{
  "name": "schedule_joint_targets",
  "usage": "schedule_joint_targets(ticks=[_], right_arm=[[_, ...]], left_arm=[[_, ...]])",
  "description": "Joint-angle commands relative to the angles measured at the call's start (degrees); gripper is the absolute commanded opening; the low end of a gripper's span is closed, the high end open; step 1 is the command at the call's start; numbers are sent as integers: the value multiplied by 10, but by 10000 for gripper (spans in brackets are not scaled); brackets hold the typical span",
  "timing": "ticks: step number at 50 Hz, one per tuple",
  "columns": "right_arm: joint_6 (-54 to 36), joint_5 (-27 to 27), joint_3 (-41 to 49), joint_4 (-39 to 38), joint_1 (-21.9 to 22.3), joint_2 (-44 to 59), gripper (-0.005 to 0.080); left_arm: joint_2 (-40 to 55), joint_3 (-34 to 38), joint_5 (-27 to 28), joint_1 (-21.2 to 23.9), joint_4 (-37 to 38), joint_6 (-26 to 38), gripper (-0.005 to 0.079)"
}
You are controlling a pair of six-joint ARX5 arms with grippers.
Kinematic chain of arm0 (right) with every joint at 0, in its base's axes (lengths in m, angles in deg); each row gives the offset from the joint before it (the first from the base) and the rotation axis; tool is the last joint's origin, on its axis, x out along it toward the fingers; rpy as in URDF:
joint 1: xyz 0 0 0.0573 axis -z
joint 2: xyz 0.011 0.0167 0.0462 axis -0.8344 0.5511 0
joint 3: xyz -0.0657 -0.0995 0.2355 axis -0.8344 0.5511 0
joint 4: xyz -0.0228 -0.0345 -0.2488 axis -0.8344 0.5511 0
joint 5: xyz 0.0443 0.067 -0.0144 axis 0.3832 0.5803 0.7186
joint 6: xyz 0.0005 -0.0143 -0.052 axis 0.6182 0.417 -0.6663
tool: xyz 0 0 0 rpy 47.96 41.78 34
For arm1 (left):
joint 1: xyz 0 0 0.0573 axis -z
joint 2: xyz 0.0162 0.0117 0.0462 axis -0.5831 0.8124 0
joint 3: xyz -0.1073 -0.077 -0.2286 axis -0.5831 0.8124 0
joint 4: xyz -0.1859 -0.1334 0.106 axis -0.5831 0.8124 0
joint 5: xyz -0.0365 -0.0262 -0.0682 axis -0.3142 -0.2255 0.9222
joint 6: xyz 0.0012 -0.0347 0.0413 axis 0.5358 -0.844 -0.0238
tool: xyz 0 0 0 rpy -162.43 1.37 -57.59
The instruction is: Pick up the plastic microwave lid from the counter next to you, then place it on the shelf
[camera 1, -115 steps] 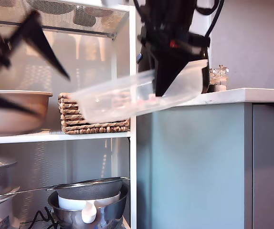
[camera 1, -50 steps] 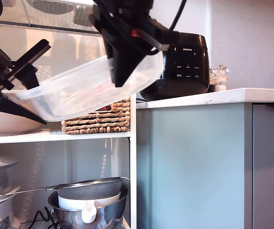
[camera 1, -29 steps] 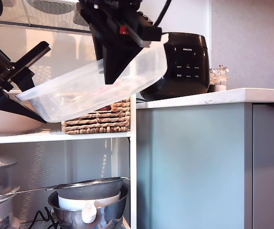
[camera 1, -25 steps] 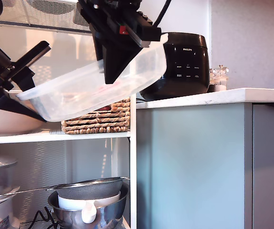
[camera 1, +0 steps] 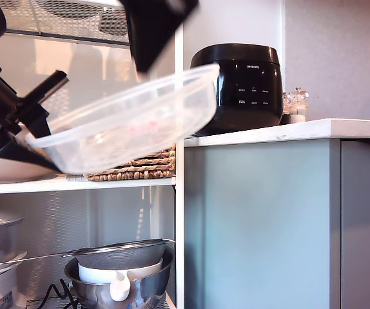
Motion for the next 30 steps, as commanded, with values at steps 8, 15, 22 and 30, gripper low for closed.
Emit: schedule_joint_targets(ticks=[8,15,22,30], right_arm=[[122,-6,-46,92,-5,-5,-4],[215,-5,-59,93,2,-37,-13],[330,-2,-67,95,21,-87,-13],[423,0,-67,118,47,-157,-13]], left_arm=[[-1,-6,1,-27,-4,2,-21],[-1,-6,0,-31,-10,-11,-20],[-1,-7,10,-31,-31,-51,-19],[-2,-7,37,-31,-36,-67,-19]])
